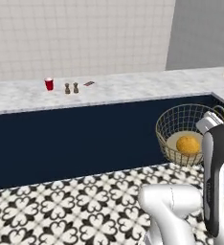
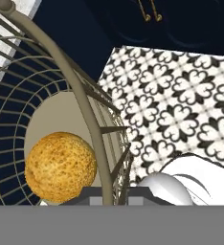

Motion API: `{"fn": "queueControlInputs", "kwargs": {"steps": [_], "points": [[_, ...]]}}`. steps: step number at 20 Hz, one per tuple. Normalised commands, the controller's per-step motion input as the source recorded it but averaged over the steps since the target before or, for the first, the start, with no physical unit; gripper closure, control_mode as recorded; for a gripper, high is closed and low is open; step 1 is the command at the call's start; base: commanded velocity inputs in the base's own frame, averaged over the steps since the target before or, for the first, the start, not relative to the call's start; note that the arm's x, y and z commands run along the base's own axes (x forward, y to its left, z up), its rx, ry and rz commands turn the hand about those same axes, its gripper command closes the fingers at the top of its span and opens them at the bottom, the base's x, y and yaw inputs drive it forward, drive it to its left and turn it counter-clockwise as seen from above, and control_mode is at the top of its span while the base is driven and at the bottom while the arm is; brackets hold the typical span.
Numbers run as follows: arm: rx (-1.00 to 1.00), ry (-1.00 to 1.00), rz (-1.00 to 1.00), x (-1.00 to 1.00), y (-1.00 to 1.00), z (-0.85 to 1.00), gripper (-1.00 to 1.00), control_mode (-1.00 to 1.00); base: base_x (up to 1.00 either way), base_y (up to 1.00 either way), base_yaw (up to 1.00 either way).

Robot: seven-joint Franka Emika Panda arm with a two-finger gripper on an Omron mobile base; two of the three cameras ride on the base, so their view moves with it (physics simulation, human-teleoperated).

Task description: Open the cabinet, pick up the bread from the cabinet and place it in the basket. Then move the basket to the dining counter.

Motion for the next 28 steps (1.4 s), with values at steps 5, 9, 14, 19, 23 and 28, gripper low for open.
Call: {"fn": "queueControlInputs", "kwargs": {"steps": [5,9,14,19,23,28], "points": [[0.00,0.00,0.00,0.00,0.00,0.00,1.00,1.00,1.00,-0.24,0.30],[0.00,0.00,0.00,0.00,0.00,0.00,1.00,1.00,1.00,-0.62,0.17],[0.00,0.00,0.00,0.00,0.00,0.00,1.00,1.00,1.00,-0.47,0.10],[0.00,0.00,0.00,0.00,0.00,0.00,1.00,1.00,0.97,-0.16,0.04],[0.00,0.00,0.00,0.00,0.00,0.00,1.00,1.00,0.91,-0.02,0.04],[0.05,0.05,0.03,0.40,-0.19,-0.03,1.00,-1.00,0.60,-0.10,0.03]]}}
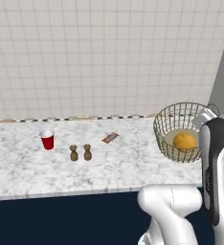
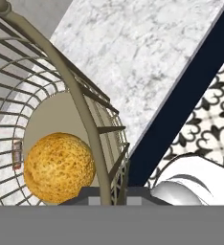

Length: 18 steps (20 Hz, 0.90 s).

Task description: Open the cabinet, pick up the bread from the cabinet and place it in the basket. Then move the basket to the dining counter.

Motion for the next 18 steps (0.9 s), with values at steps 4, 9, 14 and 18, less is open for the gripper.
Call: {"fn": "queueControlInputs", "kwargs": {"steps": [4,9,14,18], "points": [[0.11,0.19,0.14,1.00,-0.69,-0.47,1.00,-1.00,0.00,0.00,0.00],[0.01,0.35,0.13,1.00,-0.45,-0.98,1.00,-1.00,0.00,0.00,0.00],[0.11,0.03,0.18,1.00,-0.43,-0.69,1.00,-1.00,0.00,0.00,0.00],[0.17,-0.03,0.18,0.99,-0.43,-0.30,1.00,-1.00,0.00,0.00,0.00]]}}
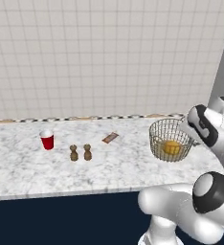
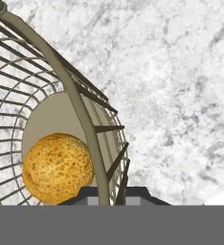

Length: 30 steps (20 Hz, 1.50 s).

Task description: Open the cabinet, pick up the bread from the cabinet and place it in the basket. Then move the basket to the dining counter.

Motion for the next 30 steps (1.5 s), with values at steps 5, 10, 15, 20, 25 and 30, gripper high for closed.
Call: {"fn": "queueControlInputs", "kwargs": {"steps": [5,10,15,20,25,30], "points": [[0.01,0.16,0.04,0.95,-0.24,-0.22,1.00,-1.00,0.00,0.00,0.00],[0.00,0.09,0.02,0.47,-0.11,-0.55,1.00,-1.00,0.00,0.00,0.00],[0.00,0.00,0.05,0.31,-0.12,-0.78,1.00,-1.00,0.00,0.00,0.00],[0.00,-0.01,0.01,-0.03,-0.01,-0.06,-1.00,-1.00,0.00,0.00,0.00],[0.00,-0.10,0.00,-0.29,0.18,0.23,-1.00,-1.00,0.00,0.00,0.00],[0.00,-0.28,0.05,-0.83,0.18,0.65,-1.00,-1.00,0.00,0.00,0.00]]}}
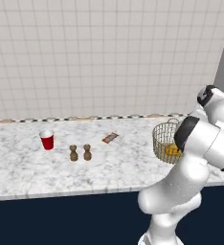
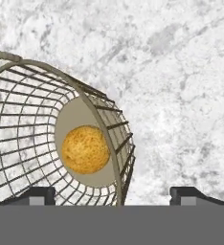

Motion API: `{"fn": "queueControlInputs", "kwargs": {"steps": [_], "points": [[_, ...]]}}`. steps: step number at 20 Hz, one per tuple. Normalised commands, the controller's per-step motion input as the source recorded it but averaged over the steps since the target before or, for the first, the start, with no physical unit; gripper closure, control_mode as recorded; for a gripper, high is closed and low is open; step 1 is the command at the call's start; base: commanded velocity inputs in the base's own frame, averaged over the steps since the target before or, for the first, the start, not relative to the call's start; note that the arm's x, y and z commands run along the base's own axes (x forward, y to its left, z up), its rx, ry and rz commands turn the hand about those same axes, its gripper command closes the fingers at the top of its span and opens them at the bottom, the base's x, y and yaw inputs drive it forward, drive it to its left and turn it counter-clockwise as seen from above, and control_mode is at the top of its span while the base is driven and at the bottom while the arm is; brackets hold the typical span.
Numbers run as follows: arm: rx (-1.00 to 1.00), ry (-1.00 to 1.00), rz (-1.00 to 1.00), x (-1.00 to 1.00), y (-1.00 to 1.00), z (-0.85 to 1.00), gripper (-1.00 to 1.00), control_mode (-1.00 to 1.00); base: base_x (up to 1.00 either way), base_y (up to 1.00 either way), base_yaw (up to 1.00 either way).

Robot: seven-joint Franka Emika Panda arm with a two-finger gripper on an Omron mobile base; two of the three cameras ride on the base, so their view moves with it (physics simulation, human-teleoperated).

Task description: Open the cabinet, pick up the bread from the cabinet and place it in the basket. Then move the basket to the dining counter.

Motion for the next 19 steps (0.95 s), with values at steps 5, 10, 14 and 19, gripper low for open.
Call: {"fn": "queueControlInputs", "kwargs": {"steps": [5,10,14,19], "points": [[0.00,-0.38,0.19,-0.98,0.82,0.66,-1.00,-1.00,0.00,0.00,0.00],[0.00,-0.23,0.20,-0.96,1.00,0.67,-1.00,-1.00,0.00,0.00,0.00],[0.00,-0.13,0.20,-0.99,1.00,0.72,-1.00,-1.00,0.00,0.00,0.00],[0.10,-0.18,0.21,-1.00,0.93,0.64,-1.00,-1.00,0.00,0.00,0.00]]}}
